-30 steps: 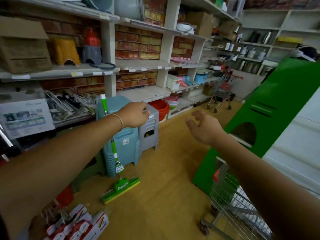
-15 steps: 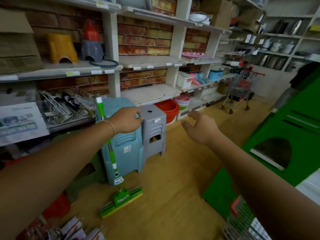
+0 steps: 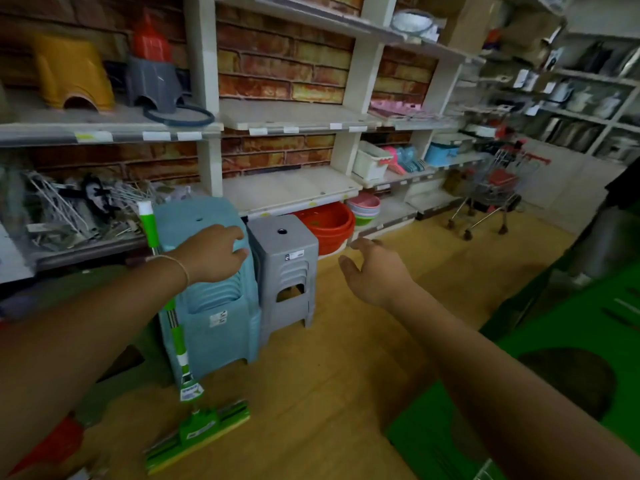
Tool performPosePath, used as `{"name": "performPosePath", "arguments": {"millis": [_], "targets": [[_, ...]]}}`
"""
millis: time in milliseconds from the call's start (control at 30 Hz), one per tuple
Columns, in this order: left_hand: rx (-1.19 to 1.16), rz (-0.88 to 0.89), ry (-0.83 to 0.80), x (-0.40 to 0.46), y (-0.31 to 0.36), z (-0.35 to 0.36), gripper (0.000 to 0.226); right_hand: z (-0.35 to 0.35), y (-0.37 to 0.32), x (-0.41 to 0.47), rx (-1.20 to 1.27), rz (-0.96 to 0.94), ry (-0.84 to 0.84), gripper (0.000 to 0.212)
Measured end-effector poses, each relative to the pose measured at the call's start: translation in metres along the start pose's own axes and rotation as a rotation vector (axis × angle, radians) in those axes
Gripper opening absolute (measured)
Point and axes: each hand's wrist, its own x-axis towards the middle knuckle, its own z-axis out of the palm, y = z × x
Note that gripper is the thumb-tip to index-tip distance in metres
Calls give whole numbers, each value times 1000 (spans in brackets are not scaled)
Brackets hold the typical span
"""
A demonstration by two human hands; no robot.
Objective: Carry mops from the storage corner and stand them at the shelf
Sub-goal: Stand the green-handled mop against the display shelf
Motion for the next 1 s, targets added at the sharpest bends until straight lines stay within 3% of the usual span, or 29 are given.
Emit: {"name": "performPosePath", "arguments": {"millis": [300,633,833,1000], "targets": [[19,-68,-44,74,-45,5,55,55,-22,102,58,-93,-36,50],[43,-199,-84,148,-177,-23,56,127,-128,236,42,-212,-115,53],[136,-233,-38,158,-257,-19,33,190,-196,284,82,-273,-229,54],[200,-266,-49,153,-291,-5,49,238,-239,313,71,-335,-360,56]]}}
